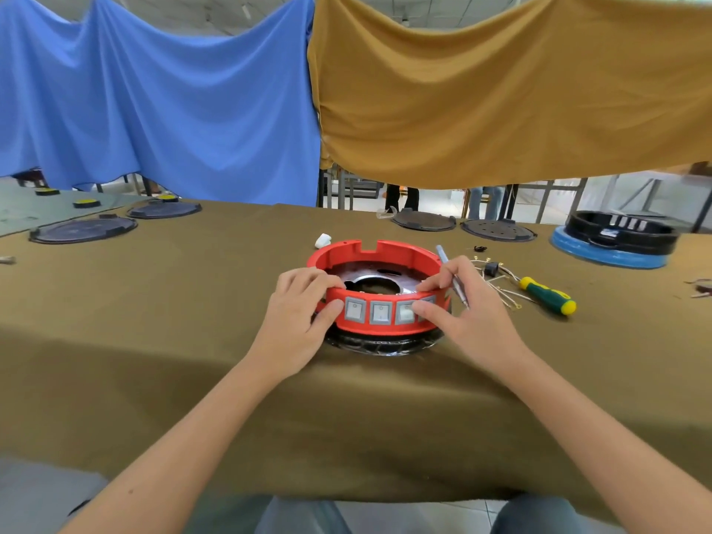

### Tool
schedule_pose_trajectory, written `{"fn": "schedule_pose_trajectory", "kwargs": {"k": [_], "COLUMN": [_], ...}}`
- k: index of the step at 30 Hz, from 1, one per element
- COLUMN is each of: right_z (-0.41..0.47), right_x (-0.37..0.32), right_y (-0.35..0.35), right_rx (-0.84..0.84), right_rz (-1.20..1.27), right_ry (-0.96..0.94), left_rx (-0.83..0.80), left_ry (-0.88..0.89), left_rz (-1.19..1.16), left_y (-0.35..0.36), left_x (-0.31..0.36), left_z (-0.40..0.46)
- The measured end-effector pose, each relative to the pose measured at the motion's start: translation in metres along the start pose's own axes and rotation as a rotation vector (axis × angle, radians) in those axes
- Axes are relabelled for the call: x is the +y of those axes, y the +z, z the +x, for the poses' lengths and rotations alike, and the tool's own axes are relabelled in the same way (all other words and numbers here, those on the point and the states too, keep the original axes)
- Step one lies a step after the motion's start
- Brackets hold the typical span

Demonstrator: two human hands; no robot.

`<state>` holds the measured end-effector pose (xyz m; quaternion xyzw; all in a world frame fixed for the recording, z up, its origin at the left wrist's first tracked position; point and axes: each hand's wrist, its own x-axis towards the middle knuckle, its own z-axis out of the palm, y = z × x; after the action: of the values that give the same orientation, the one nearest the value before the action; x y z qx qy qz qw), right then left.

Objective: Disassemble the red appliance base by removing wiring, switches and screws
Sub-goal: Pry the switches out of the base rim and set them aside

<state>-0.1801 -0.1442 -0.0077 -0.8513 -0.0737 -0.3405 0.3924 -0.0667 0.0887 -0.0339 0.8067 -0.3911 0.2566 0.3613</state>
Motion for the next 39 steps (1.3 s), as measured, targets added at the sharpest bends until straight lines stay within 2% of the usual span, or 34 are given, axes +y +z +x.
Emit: {"fn": "schedule_pose_trajectory", "kwargs": {"k": [6,10,14,16,18,21,23,25,27,32,39], "right_z": [-0.004,-0.013,-0.011,-0.005,-0.001,-0.001,-0.003,-0.004,-0.004,-0.007,-0.008], "right_x": [0.005,0.007,0.002,-0.001,-0.003,-0.005,-0.005,0.001,0.008,0.024,0.024], "right_y": [0.006,0.002,0.003,0.001,-0.001,0.001,0.0,-0.004,-0.009,-0.004,-0.003], "right_rx": [0.011,0.065,0.003,-0.025,-0.059,-0.068,-0.063,-0.045,-0.017,-0.018,-0.041], "right_rz": [0.006,-0.043,-0.254,-0.302,-0.289,-0.175,-0.051,0.065,0.118,0.066,-0.028], "right_ry": [0.02,-0.067,-0.209,-0.22,-0.208,-0.164,-0.126,-0.088,-0.047,-0.013,-0.044], "left_rx": [-0.015,0.02,0.018,0.013,0.012,-0.168,-0.354,-0.445,-0.433,-0.398,-0.477], "left_ry": [0.004,-0.019,-0.078,-0.082,0.022,0.203,0.171,0.065,0.003,-0.046,-0.046], "left_rz": [-0.076,-0.075,-0.115,-0.02,0.191,0.26,0.202,0.151,0.139,0.164,0.182], "left_y": [-0.002,0.0,-0.001,-0.003,-0.005,0.0,0.006,0.01,0.012,0.013,0.011], "left_x": [0.004,0.002,0.002,0.005,0.016,0.044,0.061,0.065,0.062,0.067,0.073], "left_z": [-0.002,-0.001,0.0,-0.001,0.002,0.029,0.048,0.057,0.056,0.054,0.058]}}
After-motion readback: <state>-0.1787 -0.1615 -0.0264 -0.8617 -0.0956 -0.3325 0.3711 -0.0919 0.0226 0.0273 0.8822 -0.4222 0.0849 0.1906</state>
